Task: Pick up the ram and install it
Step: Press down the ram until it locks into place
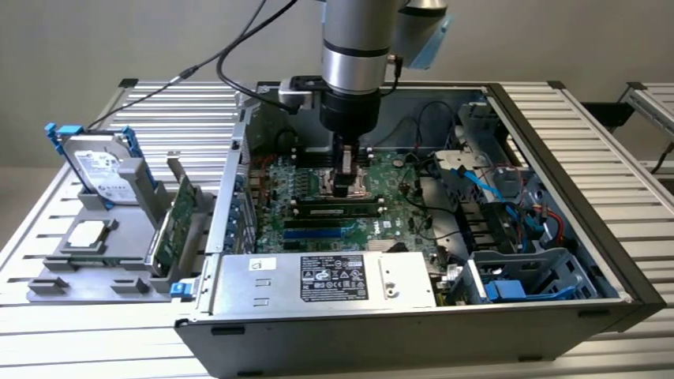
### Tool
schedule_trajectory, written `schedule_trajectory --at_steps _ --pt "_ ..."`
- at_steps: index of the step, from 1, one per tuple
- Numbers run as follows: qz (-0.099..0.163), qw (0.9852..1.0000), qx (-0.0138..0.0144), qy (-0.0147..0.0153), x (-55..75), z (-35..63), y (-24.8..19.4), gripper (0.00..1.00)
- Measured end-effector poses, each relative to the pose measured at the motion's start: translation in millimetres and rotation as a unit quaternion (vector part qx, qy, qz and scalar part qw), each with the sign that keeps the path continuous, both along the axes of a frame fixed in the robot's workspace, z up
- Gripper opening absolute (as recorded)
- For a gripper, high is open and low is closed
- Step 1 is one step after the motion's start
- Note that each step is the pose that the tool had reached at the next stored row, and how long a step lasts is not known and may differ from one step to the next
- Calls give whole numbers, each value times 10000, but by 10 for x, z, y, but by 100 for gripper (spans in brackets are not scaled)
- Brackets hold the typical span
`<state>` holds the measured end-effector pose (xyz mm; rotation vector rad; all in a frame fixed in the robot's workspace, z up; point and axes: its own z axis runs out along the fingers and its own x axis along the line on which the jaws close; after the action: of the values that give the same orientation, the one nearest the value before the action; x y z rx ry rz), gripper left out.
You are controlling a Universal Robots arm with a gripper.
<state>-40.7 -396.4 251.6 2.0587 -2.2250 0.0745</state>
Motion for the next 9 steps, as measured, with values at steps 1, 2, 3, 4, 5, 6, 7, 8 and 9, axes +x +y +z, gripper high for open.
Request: schedule_trajectory --at_steps 1,2,3,4,5,6,7,8,9 --pt "-83 10000 0 0 0 0 0 11" --pt "-173 9999 0 0 0 0 0 11" --pt "-256 9997 0 0 0 0 0 11" --pt "-343 9994 -1 0 0 0 0 11" --pt "-438 9990 0 0 0 -1 0 11" --pt "-527 9986 0 0 0 -1 0 11" --pt "-617 9981 0 0 0 -2 0 11" --pt "-706 9975 -1 0 0 -2 0 11" --pt "-797 9968 -1 0 0 -3 0 11"
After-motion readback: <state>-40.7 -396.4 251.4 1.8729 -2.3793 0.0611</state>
